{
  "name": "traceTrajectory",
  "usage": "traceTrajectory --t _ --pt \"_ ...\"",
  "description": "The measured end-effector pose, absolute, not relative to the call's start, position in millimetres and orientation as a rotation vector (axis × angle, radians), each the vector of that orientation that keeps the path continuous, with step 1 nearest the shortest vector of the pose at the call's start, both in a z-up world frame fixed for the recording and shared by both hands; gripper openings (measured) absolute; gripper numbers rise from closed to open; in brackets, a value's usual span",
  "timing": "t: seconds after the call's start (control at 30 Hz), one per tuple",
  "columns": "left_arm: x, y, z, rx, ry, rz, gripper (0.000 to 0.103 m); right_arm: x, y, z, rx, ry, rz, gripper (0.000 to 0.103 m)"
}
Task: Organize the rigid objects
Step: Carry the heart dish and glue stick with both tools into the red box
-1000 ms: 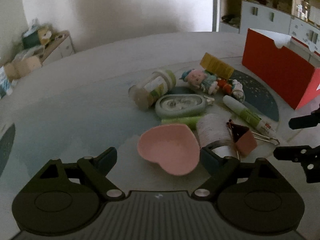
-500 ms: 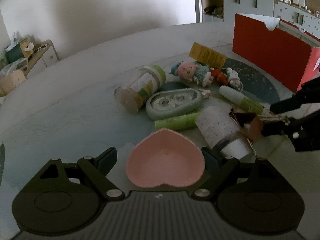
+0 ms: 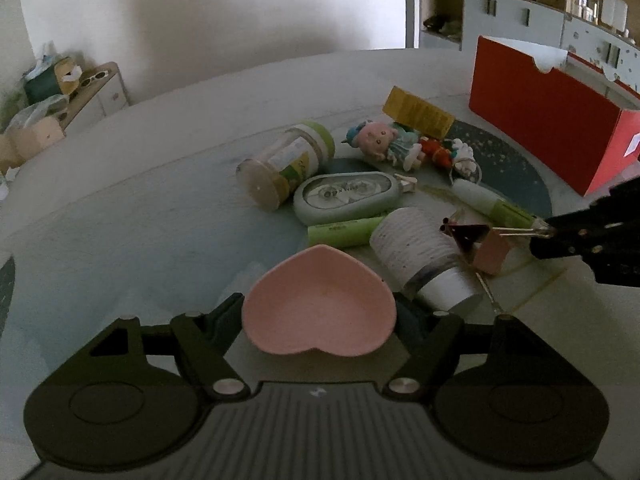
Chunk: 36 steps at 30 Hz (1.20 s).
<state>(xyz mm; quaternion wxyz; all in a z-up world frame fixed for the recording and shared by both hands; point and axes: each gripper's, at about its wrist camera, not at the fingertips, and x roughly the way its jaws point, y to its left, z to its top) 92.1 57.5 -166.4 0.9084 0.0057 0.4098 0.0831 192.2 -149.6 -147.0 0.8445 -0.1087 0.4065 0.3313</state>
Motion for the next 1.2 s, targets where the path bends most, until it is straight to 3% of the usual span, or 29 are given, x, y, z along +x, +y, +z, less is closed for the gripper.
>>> traceTrajectory --t 0.63,1.2 --pt "65.4 12.5 -83.9 -0.036 0.781 0.151 0.077 171.3 -212.5 -79.8 -0.092 0.779 0.741 0.016" --pt "131.2 -80.3 -19.0 0.02 0.697 0.031 0.077 235.4 -279.8 -13.5 -0.018 0.644 0.702 0.016"
